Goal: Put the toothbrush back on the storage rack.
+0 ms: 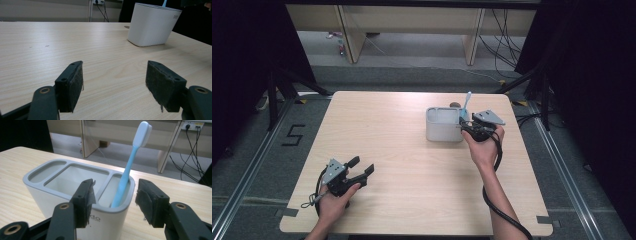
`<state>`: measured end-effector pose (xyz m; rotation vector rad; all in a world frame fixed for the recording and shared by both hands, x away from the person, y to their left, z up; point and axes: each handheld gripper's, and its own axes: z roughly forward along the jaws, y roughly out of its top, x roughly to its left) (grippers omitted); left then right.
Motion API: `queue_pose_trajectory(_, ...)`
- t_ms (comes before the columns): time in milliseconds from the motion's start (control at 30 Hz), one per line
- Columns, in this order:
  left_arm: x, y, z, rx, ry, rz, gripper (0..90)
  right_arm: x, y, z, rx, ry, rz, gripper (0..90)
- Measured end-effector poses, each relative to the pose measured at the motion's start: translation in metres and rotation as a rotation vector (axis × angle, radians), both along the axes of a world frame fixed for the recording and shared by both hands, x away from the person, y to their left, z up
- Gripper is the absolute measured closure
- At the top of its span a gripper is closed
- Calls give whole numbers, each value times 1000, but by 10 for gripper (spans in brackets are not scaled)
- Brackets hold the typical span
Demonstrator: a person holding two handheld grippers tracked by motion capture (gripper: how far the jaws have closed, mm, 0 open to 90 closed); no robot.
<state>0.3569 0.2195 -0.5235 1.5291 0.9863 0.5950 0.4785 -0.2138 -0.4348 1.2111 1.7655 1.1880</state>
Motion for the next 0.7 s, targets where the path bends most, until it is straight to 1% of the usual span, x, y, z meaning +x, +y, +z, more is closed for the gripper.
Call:
queue_pose_trajectory(33,0,0,0,2,-2,-1,295,-2,0,1,21,18,1,468)
queue_pose_trajectory(67,0,0,0,3,-2,-2,296,-3,-1,1,6,3,1,464)
queue_pose_trajectory(100,0,0,0,2,-2,-3,295,-6,-3,2,7,19,-1,459)
queue_pose_trajectory(133,0,0,0,2,-1,-3,295,-8,-4,2,10,23,5,457)
queue_pose_trajectory(167,0,0,0,1,-2,-3,295,-10,-6,3,0,28,5,456)
queue_pose_trajectory(200,1,0,0,6,-16,-11,295,-12,-7,3,-2,32,10,455)
queue_pose_trajectory(233,4,0,-1,6,-46,-28,295,-15,-10,2,-21,21,11,452)
queue_pose_trajectory(267,4,0,-1,5,-42,-25,296,-17,-10,1,4,35,19,451)
queue_pose_trajectory(300,4,0,-1,7,-45,-26,296,-20,-11,1,4,41,16,450)
queue_pose_trajectory(333,3,-1,-1,5,-44,-25,296,-22,-14,1,-10,46,30,448)
queue_pose_trajectory(367,3,0,-1,7,-41,-24,296,-25,-15,1,-22,48,23,448)
queue_pose_trajectory(400,4,0,-1,6,-45,-25,296,-29,-16,0,-19,54,24,448)
queue_pose_trajectory(433,4,0,-1,6,-45,-25,296,-32,-16,-1,-2,70,22,447)
queue_pose_trajectory(500,4,0,-1,8,-43,-25,296,-37,-20,-3,-7,71,41,445)
queue_pose_trajectory(533,4,0,-1,6,-44,-24,296,-41,-20,-3,-14,89,29,445)
queue_pose_trajectory(567,3,-1,-1,5,-42,-22,296,-42,-22,-4,-23,79,37,444)
queue_pose_trajectory(600,3,-1,-1,6,-44,-23,296,-45,-24,-5,-22,78,47,444)
queue_pose_trajectory(633,4,0,-1,8,-46,-24,296,-48,-23,-6,-17,86,38,443)
queue_pose_trajectory(667,4,0,-1,8,-42,-23,296,-50,-26,-6,-18,88,53,443)
queue_pose_trajectory(700,4,0,-1,8,-43,-24,296,-53,-27,-6,-29,90,38,443)
